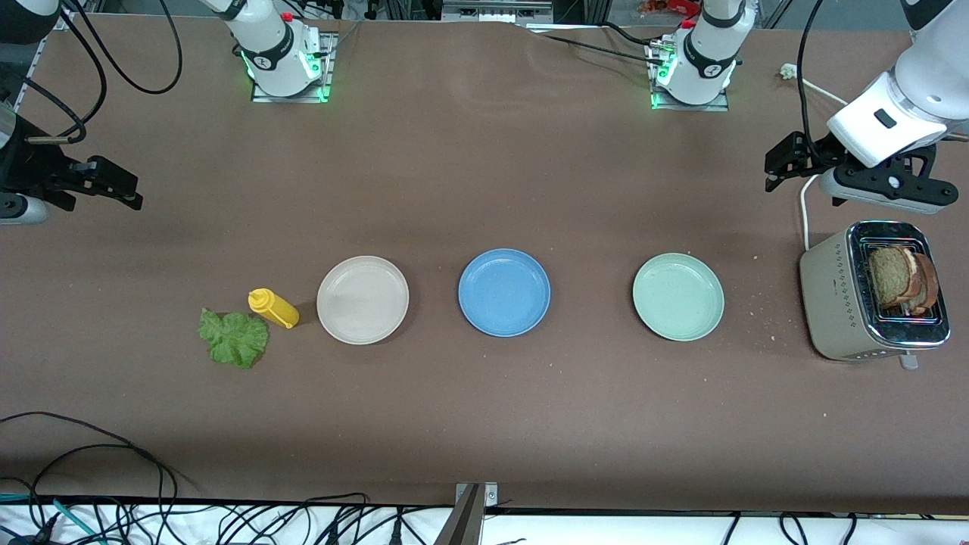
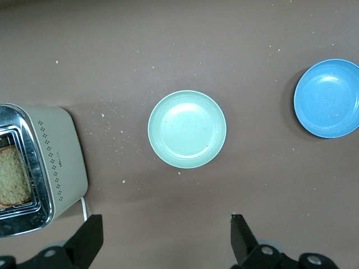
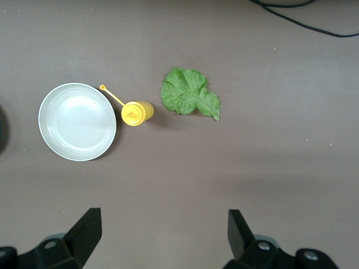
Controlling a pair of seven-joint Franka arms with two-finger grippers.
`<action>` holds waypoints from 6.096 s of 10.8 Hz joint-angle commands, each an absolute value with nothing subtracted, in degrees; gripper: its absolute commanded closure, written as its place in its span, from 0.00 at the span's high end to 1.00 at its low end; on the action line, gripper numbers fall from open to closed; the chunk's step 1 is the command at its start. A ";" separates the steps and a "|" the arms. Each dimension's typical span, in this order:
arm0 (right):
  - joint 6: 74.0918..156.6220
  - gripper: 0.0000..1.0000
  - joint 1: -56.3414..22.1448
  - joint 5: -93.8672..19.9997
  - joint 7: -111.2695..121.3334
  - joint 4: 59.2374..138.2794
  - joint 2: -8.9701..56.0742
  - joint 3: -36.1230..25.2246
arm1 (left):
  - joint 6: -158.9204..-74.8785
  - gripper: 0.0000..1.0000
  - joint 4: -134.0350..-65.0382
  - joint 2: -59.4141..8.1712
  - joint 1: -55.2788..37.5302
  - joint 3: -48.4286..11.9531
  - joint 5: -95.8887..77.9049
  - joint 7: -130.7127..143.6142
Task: Make sandwich in blue plate with both arms
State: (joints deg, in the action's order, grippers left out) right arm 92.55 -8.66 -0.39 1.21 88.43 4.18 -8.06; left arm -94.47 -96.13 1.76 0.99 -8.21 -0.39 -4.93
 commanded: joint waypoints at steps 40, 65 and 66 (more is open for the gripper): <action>92.02 1.00 -8.35 0.26 1.14 86.92 4.75 -8.35 | -105.12 1.00 -87.10 -26.90 24.70 -7.56 7.38 -15.73; 92.02 1.00 -7.82 0.18 1.14 86.92 4.75 -8.35 | -82.55 0.00 -72.26 -23.12 16.73 -9.32 12.39 -16.08; 92.02 1.00 -7.91 0.18 1.14 87.01 4.75 -8.35 | -81.14 0.00 -71.46 -22.77 14.87 -9.32 11.70 -16.08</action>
State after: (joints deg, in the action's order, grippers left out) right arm 92.64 -8.22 -0.22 1.15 88.22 4.26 -8.54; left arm -85.52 -75.16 -23.01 19.56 -9.55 10.05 -15.25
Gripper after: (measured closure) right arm 0.000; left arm 0.899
